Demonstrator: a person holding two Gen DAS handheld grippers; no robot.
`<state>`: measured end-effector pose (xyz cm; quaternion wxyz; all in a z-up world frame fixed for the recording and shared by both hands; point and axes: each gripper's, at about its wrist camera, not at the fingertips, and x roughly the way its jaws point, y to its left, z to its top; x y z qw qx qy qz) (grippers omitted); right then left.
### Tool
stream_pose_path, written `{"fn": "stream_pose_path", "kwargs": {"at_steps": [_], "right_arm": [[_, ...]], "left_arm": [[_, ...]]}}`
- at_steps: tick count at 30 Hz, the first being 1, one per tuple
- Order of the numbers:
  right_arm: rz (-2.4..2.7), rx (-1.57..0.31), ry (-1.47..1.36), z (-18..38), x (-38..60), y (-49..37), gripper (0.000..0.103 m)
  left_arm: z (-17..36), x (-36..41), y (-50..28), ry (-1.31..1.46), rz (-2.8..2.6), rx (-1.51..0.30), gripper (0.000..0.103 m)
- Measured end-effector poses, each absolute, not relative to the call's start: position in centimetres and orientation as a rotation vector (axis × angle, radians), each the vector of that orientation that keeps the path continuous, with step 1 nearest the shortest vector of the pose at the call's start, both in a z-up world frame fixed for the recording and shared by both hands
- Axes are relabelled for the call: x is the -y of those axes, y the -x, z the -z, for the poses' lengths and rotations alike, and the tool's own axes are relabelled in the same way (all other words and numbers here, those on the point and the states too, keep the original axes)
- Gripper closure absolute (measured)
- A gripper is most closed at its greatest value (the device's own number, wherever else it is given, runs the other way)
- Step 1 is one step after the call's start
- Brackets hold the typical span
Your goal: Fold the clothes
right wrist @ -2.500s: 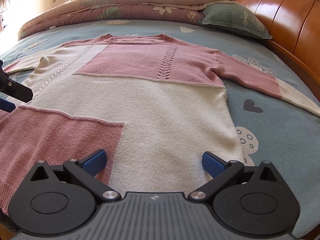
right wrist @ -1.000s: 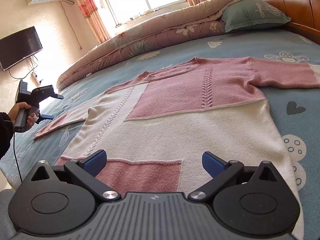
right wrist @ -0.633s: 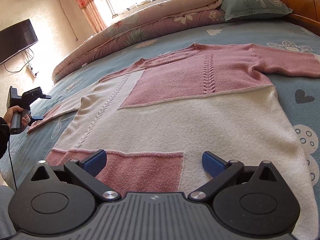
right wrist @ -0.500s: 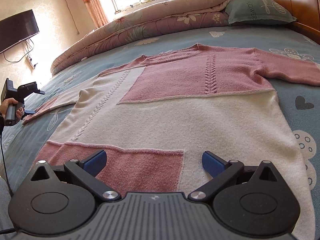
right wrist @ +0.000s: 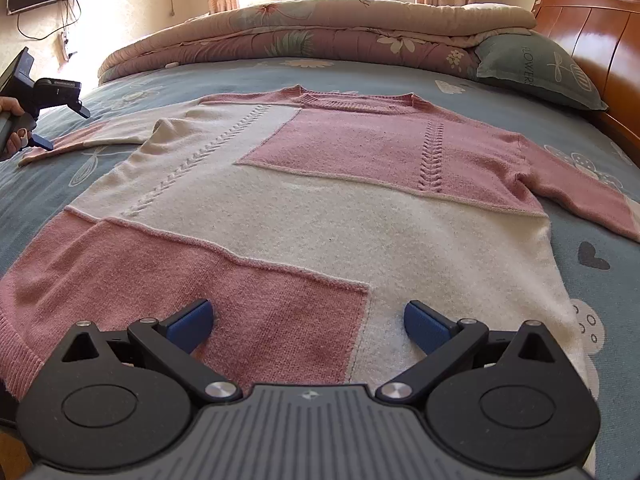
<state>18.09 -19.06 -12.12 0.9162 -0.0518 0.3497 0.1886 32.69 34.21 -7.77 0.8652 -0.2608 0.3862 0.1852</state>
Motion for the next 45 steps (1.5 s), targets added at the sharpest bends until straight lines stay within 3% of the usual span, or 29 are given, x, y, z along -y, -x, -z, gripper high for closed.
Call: {"fn": "stream_pose_path", "kwargs": {"at_steps": [8,16,20,26,32,37,40,45], "right_arm": [[-0.397,-0.713,0.127,12.1,19.0,-17.8,0.0],[-0.404,-0.709,0.136,12.1,19.0,-17.7,0.0],[-0.404,-0.707,0.141,12.1,19.0,-17.6,0.0],[-0.401,-0.691,0.144,12.3,18.9,-17.4,0.0],[-0.391,-0.675,0.148,12.4,18.8,-17.1,0.0],[-0.373,-0.655,0.155,12.5,18.6,-16.7,0.0],[-0.363,-0.649,0.151,12.5,18.5,-16.7,0.0],[-0.33,-0.684,0.157,12.1,18.1,-16.4,0.0]], "left_arm": [[0.0,-22.9,-31.7,0.48,-0.007,-0.781,0.001],[-4.0,-10.4,-30.9,0.456,0.348,-0.79,0.001],[-2.9,-6.0,-30.7,0.426,0.445,-0.826,0.001],[4.1,0.5,-30.3,0.123,0.413,-0.89,0.001],[9.7,0.9,-29.9,0.058,0.385,-0.898,0.001],[11.2,0.8,-28.0,-0.036,0.433,-0.777,0.001],[11.2,1.8,-27.5,-0.167,0.45,-0.77,0.001],[11.1,1.5,-27.4,-0.137,0.458,-0.769,0.001]]}}
